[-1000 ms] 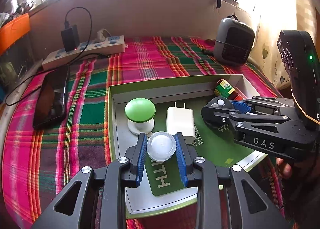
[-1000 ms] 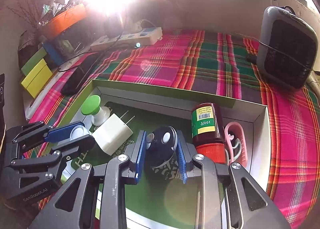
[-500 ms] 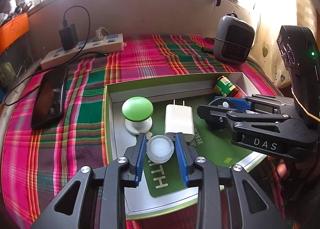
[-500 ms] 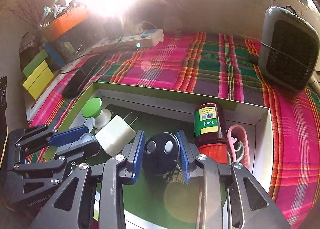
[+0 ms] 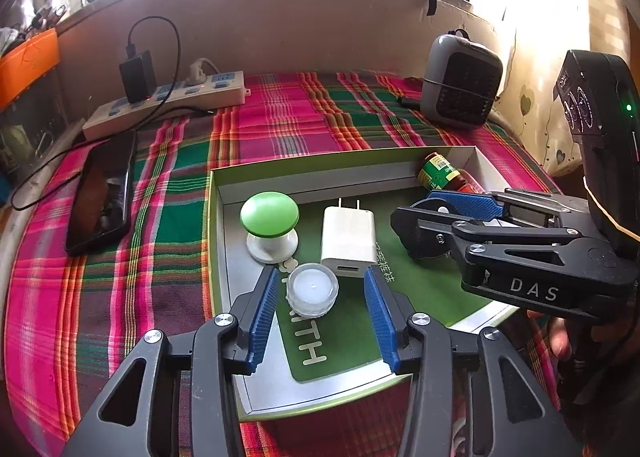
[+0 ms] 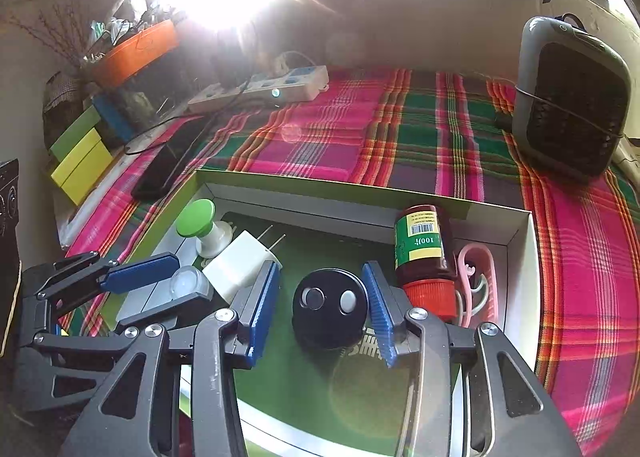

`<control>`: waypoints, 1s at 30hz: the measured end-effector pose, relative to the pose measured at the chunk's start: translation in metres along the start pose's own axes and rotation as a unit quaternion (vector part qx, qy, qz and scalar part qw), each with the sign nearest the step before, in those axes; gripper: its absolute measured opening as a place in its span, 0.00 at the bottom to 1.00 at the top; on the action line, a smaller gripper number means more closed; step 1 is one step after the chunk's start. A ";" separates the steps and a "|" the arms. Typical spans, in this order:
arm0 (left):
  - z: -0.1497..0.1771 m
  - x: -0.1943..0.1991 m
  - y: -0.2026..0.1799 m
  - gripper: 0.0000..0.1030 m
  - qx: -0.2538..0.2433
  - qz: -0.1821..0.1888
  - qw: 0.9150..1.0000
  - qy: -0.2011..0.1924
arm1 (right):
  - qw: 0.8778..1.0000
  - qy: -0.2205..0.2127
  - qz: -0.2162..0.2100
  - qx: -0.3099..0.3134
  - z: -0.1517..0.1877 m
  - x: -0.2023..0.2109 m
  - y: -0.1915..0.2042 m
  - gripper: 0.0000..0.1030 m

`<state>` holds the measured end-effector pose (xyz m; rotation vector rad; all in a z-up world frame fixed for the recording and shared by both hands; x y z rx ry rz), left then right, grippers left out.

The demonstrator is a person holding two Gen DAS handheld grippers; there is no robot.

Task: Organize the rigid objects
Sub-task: 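Open both tools to release the puck and key fob inside the box, then withdraw both tools from the box back toward the remaining items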

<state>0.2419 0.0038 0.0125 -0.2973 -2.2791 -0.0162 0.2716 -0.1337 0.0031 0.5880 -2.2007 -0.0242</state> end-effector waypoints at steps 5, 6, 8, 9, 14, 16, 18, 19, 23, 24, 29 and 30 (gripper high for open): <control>0.004 0.008 -0.002 0.45 0.002 0.000 1.000 -0.003 | 1.000 -0.009 -0.003 -0.009 0.003 0.009 0.002 0.43; 0.005 0.011 -0.003 0.45 0.002 0.002 1.000 -0.004 | 1.000 -0.010 -0.004 -0.011 0.004 0.011 0.003 0.43; 0.006 0.014 -0.004 0.45 0.001 0.001 1.000 -0.005 | 1.000 -0.010 -0.006 -0.013 0.006 0.013 0.005 0.43; 0.007 0.017 -0.005 0.45 0.001 0.000 1.000 -0.008 | 1.000 -0.011 -0.005 -0.014 0.007 0.015 0.006 0.43; 0.012 0.027 -0.006 0.45 0.002 0.001 1.000 -0.010 | 1.000 -0.017 -0.006 -0.017 0.010 0.025 0.012 0.43; 0.015 0.033 -0.006 0.45 0.001 0.000 1.000 -0.013 | 1.000 -0.021 -0.007 -0.020 0.012 0.029 0.014 0.43; 0.018 0.038 -0.006 0.45 0.003 0.000 1.000 -0.015 | 1.000 -0.023 -0.006 -0.019 0.014 0.034 0.017 0.43; 0.018 0.040 -0.005 0.45 0.005 0.001 1.000 -0.017 | 1.000 -0.025 -0.004 -0.019 0.015 0.037 0.018 0.43; 0.024 0.051 -0.005 0.46 0.006 0.002 1.000 -0.019 | 0.999 -0.032 -0.003 -0.023 0.020 0.048 0.022 0.43; 0.025 0.053 -0.004 0.46 0.005 0.002 1.000 -0.021 | 0.999 -0.034 -0.002 -0.025 0.022 0.051 0.023 0.43; 0.034 0.068 -0.002 0.46 0.008 -0.005 1.000 -0.030 | 0.999 -0.039 0.003 -0.032 0.032 0.063 0.028 0.43; 0.036 0.071 -0.001 0.47 0.009 -0.006 0.999 -0.031 | 0.999 -0.040 0.005 -0.033 0.035 0.065 0.029 0.44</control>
Point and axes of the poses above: each gripper's, at about its wrist camera, not at the fingertips, and x roughly against the way its jaws point, y to its left, z to its underside, the point moved 2 cm from there along -x, roughly the way its jaws point, and after that the axes turned 1 degree about -y, right-handed, at the moved point
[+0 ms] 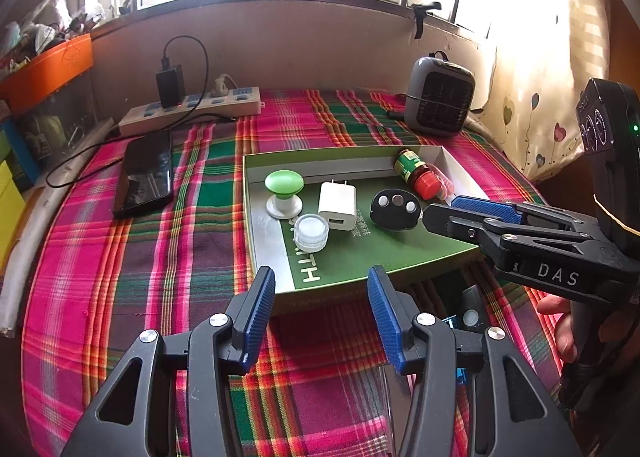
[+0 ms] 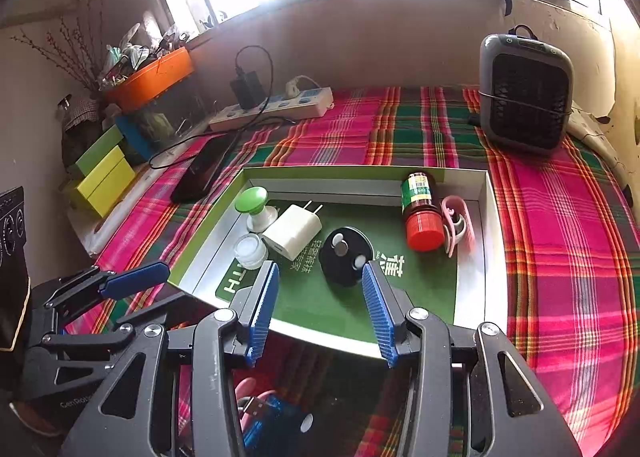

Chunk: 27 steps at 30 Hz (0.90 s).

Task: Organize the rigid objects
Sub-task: 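Withdraw both tools from the box back toward the remaining items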

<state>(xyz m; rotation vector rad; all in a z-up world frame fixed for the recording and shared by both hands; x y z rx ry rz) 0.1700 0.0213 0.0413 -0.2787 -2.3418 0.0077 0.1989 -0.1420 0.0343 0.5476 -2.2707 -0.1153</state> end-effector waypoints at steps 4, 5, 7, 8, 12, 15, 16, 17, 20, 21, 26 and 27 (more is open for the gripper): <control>0.009 0.010 0.002 0.47 0.002 0.001 1.000 -0.005 | 1.000 -0.006 0.007 -0.008 0.011 0.011 0.001 0.44; 0.011 0.012 0.003 0.47 0.004 0.003 1.000 -0.006 | 1.000 -0.008 0.009 -0.010 0.013 0.015 0.001 0.44; 0.016 0.016 0.004 0.47 0.008 0.007 1.000 -0.007 | 1.000 -0.010 0.019 -0.014 0.020 0.021 0.000 0.44; 0.018 0.018 0.004 0.47 0.009 0.010 1.000 -0.008 | 0.999 -0.011 0.024 -0.018 0.023 0.024 -0.002 0.44; 0.028 0.023 0.005 0.47 0.009 0.021 1.000 -0.007 | 0.998 -0.014 0.040 -0.041 0.039 0.036 -0.010 0.44; 0.038 0.023 0.008 0.47 0.014 0.030 0.999 -0.001 | 0.996 -0.010 0.056 -0.063 0.052 0.041 -0.017 0.44; 0.041 0.023 0.009 0.47 0.016 0.034 0.999 0.001 | 0.996 -0.010 0.060 -0.068 0.057 0.043 -0.018 0.44; 0.044 0.023 0.009 0.47 0.017 0.038 0.999 0.003 | 0.995 -0.008 0.061 -0.073 0.062 0.045 -0.019 0.44; 0.053 0.024 0.009 0.47 0.015 0.049 0.999 0.008 | 0.995 -0.003 0.064 -0.083 0.073 0.047 -0.018 0.44; 0.056 0.024 0.009 0.47 0.013 0.053 0.998 0.010 | 0.994 0.001 0.064 -0.084 0.075 0.046 -0.016 0.44; 0.066 0.028 0.010 0.47 0.009 0.063 0.998 0.015 | 0.994 0.000 0.069 -0.084 0.080 0.046 -0.006 0.44; 0.067 0.029 0.010 0.47 0.008 0.067 0.998 0.016 | 0.994 0.000 0.070 -0.083 0.080 0.045 -0.003 0.44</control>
Point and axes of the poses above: each gripper's, at about its wrist camera, not at the fingertips, and x roughly against the way its jaws point, y to its left, z to its underside, the point moved 2 cm from there along -x, roughly the way its jaws point, and after that the axes turned 1 degree about -y, right-handed, at the moved point
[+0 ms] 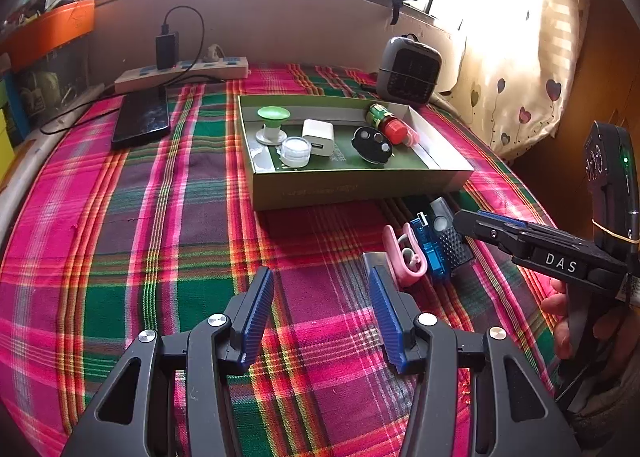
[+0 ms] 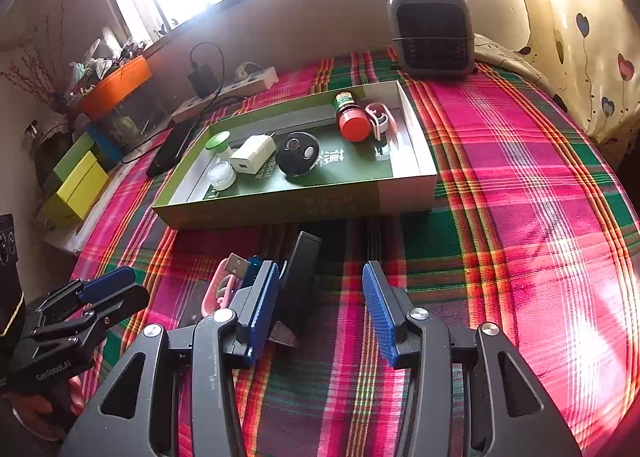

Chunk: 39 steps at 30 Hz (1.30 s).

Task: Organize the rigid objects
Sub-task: 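Withdraw both tools from the box back toward the remaining items, then lower left tool around the silver-black bar while right tool straddles the black bar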

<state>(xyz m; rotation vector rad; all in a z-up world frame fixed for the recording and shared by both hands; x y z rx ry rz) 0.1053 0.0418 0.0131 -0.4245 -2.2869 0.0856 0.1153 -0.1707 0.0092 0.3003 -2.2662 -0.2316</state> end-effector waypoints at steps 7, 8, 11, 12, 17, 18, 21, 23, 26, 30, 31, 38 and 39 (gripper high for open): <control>0.003 0.004 0.000 0.47 0.000 0.012 1.000 -0.001 | 1.000 0.003 0.014 0.019 0.003 -0.005 0.014 0.44; 0.004 0.005 0.000 0.47 0.000 0.013 1.000 -0.001 | 1.000 0.004 0.015 0.019 0.004 -0.006 0.015 0.44; 0.005 0.003 -0.003 0.47 -0.001 0.014 1.000 0.003 | 1.000 0.004 0.015 0.015 0.005 -0.008 0.013 0.44; 0.005 0.002 -0.004 0.47 -0.001 0.015 1.000 0.005 | 1.000 0.004 0.017 0.015 0.005 -0.009 0.013 0.44; 0.007 -0.004 -0.012 0.47 -0.003 0.015 1.000 0.018 | 1.000 0.011 0.017 0.011 0.005 -0.016 0.009 0.44; 0.008 -0.006 -0.013 0.47 -0.003 0.013 1.000 0.021 | 1.000 0.012 0.018 0.012 0.005 -0.018 0.008 0.44; 0.010 -0.010 -0.020 0.47 -0.007 0.010 0.999 0.031 | 1.000 0.016 0.010 0.011 0.005 -0.020 0.007 0.44; 0.011 -0.014 -0.026 0.47 -0.010 0.009 0.999 0.037 | 0.999 0.019 0.015 0.024 0.005 -0.021 0.010 0.44; 0.012 -0.017 -0.034 0.47 -0.015 0.006 0.999 0.042 | 0.998 0.022 0.032 0.052 0.006 -0.022 0.015 0.44; 0.012 -0.022 -0.041 0.47 -0.020 -0.005 0.999 0.050 | 0.997 0.023 0.031 0.061 0.006 -0.022 0.015 0.44; 0.012 -0.023 -0.043 0.47 -0.022 -0.008 0.998 0.051 | 0.997 0.023 0.031 0.064 0.005 -0.023 0.014 0.44; 0.011 -0.029 -0.049 0.47 -0.026 -0.037 0.998 0.048 | 0.995 0.026 0.035 0.086 0.005 -0.024 0.015 0.43; 0.011 -0.030 -0.050 0.47 -0.029 -0.043 0.998 0.047 | 0.995 0.026 0.038 0.090 0.005 -0.023 0.015 0.40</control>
Point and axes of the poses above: each gripper's, at about its wrist camera, not at the fingertips, and x roughly against the way its jaws point, y to its left, z to its underside, the point moved 2 cm from there along -x, roughly the way its jaws point, and after that the axes turned 1 degree about -y, right-handed, at the moved point
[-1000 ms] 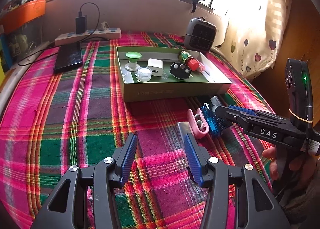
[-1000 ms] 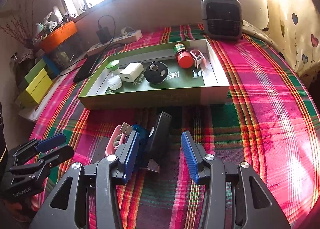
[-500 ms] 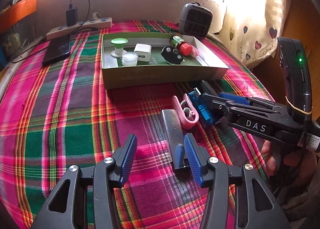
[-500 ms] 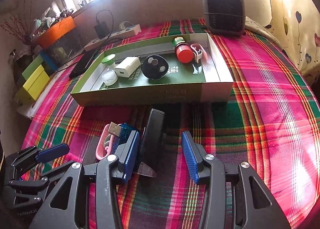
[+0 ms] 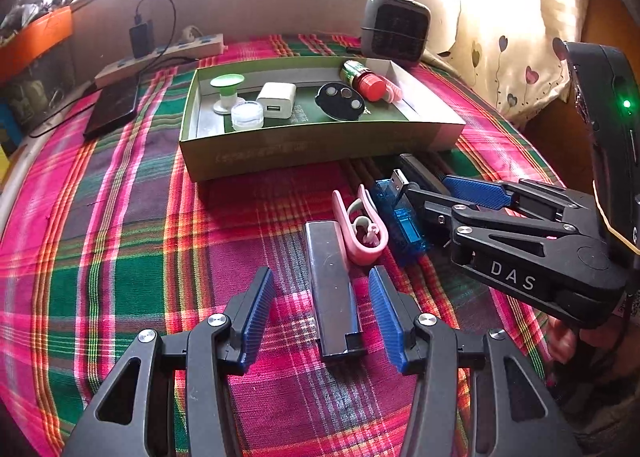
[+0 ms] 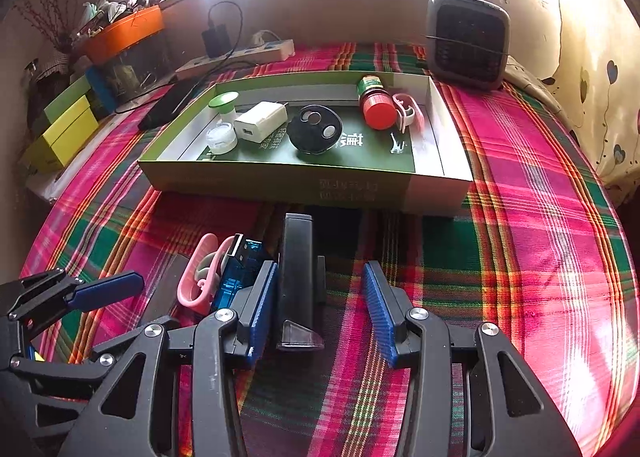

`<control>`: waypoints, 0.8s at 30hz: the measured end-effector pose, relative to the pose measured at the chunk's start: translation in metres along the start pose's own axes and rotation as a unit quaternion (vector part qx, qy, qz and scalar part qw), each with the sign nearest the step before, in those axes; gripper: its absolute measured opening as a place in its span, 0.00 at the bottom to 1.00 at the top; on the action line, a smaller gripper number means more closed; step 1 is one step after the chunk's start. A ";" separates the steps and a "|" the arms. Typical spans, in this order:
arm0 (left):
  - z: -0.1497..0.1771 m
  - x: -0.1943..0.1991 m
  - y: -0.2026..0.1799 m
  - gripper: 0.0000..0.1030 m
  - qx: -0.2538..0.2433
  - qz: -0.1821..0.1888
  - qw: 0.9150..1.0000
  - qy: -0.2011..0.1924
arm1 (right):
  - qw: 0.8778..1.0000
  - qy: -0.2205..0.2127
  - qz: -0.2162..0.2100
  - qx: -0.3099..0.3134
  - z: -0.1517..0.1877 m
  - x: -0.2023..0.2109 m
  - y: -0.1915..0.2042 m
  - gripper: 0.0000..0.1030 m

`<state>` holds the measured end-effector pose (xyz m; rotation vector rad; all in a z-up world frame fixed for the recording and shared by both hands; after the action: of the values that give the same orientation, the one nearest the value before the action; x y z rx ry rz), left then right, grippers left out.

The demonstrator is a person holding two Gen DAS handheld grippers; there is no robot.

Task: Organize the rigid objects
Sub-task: 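Lower left tool around the silver-black bar while right tool straddles the black bar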

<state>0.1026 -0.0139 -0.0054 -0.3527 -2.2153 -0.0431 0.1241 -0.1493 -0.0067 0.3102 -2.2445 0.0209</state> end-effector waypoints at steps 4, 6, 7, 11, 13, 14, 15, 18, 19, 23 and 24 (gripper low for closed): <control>0.000 -0.003 -0.002 0.47 -0.010 -0.024 1.000 -0.004 | 1.000 0.000 0.006 0.004 0.002 0.002 -0.005 0.34; -0.001 -0.004 0.000 0.47 -0.010 -0.030 0.999 -0.005 | 1.000 -0.001 0.006 0.003 0.002 0.002 -0.008 0.33; -0.001 -0.004 0.001 0.47 -0.010 -0.034 0.999 -0.006 | 1.000 -0.001 0.007 0.001 0.003 0.003 -0.011 0.33; -0.002 -0.003 0.010 0.46 0.003 -0.040 0.999 -0.009 | 1.000 -0.001 0.011 -0.007 0.004 0.005 -0.019 0.31; -0.002 -0.003 0.011 0.46 0.005 -0.036 0.999 -0.009 | 1.000 -0.003 0.010 -0.013 0.004 0.006 -0.022 0.31; -0.002 -0.003 0.011 0.46 0.002 -0.039 0.999 -0.010 | 1.000 -0.004 0.009 -0.015 0.005 0.007 -0.023 0.31; -0.002 -0.003 0.011 0.46 -0.002 -0.041 0.999 -0.009 | 1.000 -0.004 0.008 -0.016 0.005 0.007 -0.023 0.30; -0.004 -0.004 0.012 0.45 -0.003 -0.043 0.999 -0.009 | 1.000 -0.005 0.004 -0.016 0.005 0.007 -0.023 0.30; -0.004 -0.005 0.011 0.42 -0.002 -0.043 0.999 -0.009 | 1.000 -0.005 0.004 -0.017 0.005 0.007 -0.023 0.30; -0.006 -0.006 0.016 0.29 0.007 -0.053 0.998 -0.014 | 1.000 -0.005 0.002 -0.018 0.005 0.007 -0.023 0.28; -0.006 -0.006 0.017 0.27 0.009 -0.053 0.998 -0.015 | 1.000 -0.005 0.002 -0.018 0.005 0.008 -0.024 0.27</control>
<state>0.1150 0.0003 -0.0076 -0.2258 -2.2617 -0.0750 0.1207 -0.1744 -0.0065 0.2880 -2.2527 -0.0186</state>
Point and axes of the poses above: each gripper's, at about its wrist camera, not at the fingertips, and x roughly against the way its jaws point, y to its left, z to its underside, the point moved 2 cm from there along -x, roughly the way its jaws point, and after that the axes turned 1 degree about -y, right-handed, at the moved point
